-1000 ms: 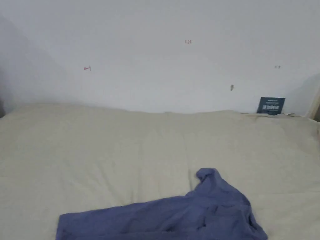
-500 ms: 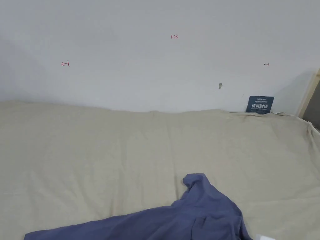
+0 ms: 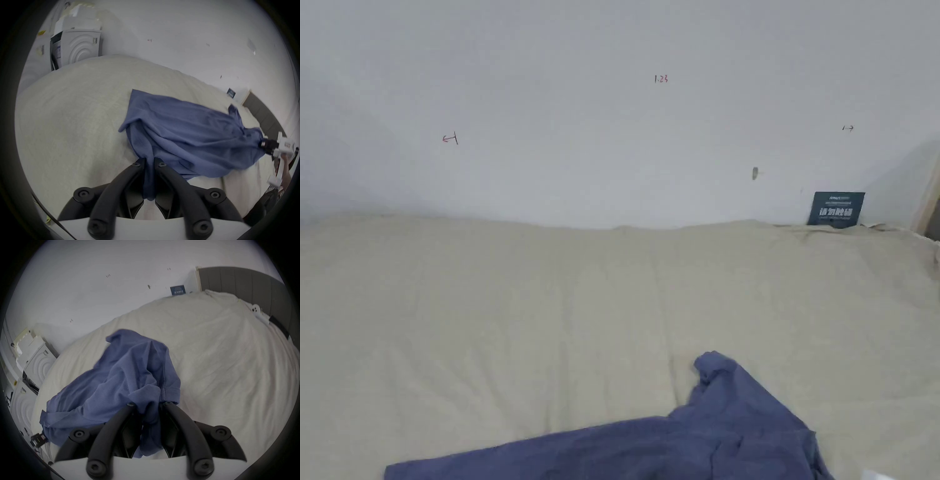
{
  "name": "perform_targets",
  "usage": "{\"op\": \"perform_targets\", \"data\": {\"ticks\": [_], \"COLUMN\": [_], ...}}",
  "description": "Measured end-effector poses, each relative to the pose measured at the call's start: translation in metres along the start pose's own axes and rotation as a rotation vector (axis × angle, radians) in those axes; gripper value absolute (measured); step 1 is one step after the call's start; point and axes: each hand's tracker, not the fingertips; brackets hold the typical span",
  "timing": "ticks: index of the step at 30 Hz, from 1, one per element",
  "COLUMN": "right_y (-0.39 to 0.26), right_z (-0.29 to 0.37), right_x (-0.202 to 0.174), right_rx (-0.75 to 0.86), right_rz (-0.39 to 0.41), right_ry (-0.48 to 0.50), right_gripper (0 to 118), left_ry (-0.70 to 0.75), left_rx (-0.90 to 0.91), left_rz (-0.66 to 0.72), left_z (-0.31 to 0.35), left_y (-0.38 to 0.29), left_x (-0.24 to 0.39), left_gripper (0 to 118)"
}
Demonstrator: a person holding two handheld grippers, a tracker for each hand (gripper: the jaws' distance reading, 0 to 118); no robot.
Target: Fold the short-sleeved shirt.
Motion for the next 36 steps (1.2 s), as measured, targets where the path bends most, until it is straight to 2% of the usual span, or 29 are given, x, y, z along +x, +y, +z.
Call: {"op": "perform_targets", "data": {"ticks": [3,8,13,16,18,19,21,23,25,27,29,32,36], "right_y": [-0.009,-0.042,-0.085,-0.095,-0.094,-0.091,-0.084,-0.075,-0.065,-0.055,-0.048,-0.045,-0.051], "right_z": [0.046,0.098,0.085,0.074,0.078,0.082,0.103,0.134,0.173,0.207,0.232,0.259,0.269], "right_x": [-0.009,-0.016,-0.004,0.002,0.007,0.008,0.007,0.002,-0.009,-0.021,-0.035,-0.055,-0.076], "right_rx": [0.066,0.042,-0.102,-0.135,-0.112,-0.107,-0.019,0.092,0.240,0.331,0.382,0.396,0.417], "right_rz": [0.023,0.061,0.073,0.073,0.042,0.030,0.054,0.144,0.227,0.298,0.301,0.286,0.274], "right_ry": [-0.018,-0.067,-0.109,-0.120,-0.094,-0.094,-0.120,-0.160,-0.148,-0.128,-0.120,-0.055,0.039], "right_gripper": [15,15,15,15,15,19,36,54,55,58,66,66,66], "left_ry": [-0.001,0.014,-0.004,-0.008,-0.008,-0.008,0.015,0.073,0.084,0.073,0.036,-0.045,-0.149], "left_rx": [0.035,0.018,-0.066,-0.088,-0.085,-0.078,-0.027,0.050,0.139,0.234,0.297,0.396,0.442], "left_rz": [-0.054,-0.083,-0.100,-0.104,-0.097,-0.074,-0.028,-0.061,-0.158,-0.209,-0.230,-0.225,-0.243], "left_z": [0.017,0.045,0.050,0.048,0.048,0.050,0.064,0.087,0.119,0.152,0.184,0.218,0.236], "left_y": [0.008,0.014,-0.014,-0.026,-0.027,-0.024,-0.015,-0.002,0.016,0.032,0.044,0.052,0.051], "left_x": [-0.003,-0.020,-0.034,-0.031,-0.033,-0.035,-0.041,-0.042,-0.038,-0.026,-0.011,0.013,0.039], "left_gripper": [9,9,9,8,9,11,40,66,71,81,91,91,91]}}
